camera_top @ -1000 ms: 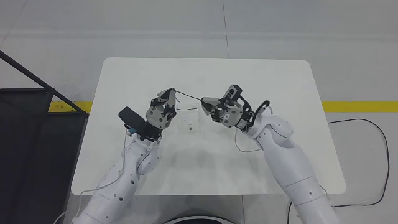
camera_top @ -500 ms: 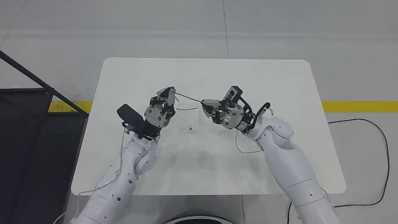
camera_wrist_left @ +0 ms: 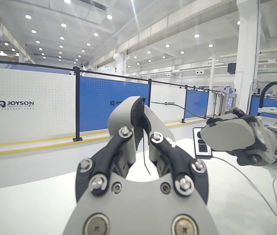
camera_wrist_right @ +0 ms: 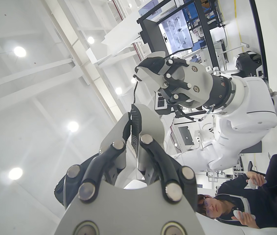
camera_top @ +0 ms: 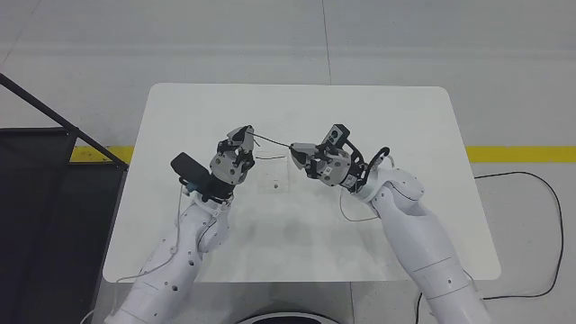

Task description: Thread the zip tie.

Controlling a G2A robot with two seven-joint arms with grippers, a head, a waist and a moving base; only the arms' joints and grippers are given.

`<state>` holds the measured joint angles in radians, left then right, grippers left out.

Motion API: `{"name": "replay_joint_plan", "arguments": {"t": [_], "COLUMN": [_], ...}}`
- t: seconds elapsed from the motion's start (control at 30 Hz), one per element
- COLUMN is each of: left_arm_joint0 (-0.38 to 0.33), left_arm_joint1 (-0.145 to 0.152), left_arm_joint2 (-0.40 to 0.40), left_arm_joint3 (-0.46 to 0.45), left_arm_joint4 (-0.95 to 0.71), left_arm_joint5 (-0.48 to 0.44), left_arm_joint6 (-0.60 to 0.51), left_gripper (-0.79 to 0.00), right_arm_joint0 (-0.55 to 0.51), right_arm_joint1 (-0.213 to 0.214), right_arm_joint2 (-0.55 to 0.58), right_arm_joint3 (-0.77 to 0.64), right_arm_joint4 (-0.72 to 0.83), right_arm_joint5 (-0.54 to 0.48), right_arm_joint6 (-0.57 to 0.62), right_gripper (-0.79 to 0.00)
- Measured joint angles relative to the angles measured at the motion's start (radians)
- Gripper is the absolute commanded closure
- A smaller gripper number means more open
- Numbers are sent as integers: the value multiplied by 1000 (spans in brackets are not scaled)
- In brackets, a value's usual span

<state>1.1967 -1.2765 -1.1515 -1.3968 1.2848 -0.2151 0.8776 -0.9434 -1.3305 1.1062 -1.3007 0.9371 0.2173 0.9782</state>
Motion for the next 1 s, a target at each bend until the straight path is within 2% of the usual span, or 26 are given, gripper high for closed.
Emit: {"name": "replay_joint_plan", "arguments": {"t": [1.0], "left_arm_joint0": [1], "left_arm_joint1": [-18], "left_arm_joint2": [-12], "left_arm_joint3": [14], "left_arm_joint4": [20], "left_arm_joint5": [-1], "left_arm_joint6": [20], "left_gripper": [0], "right_arm_joint0": [11], "right_arm_joint1": [-3], "right_arm_joint2": [-1], "right_arm_joint3": [8], "right_arm_joint4": [15], "right_arm_joint5": [11], "right_arm_joint6": [-14], "right_gripper": [0]}}
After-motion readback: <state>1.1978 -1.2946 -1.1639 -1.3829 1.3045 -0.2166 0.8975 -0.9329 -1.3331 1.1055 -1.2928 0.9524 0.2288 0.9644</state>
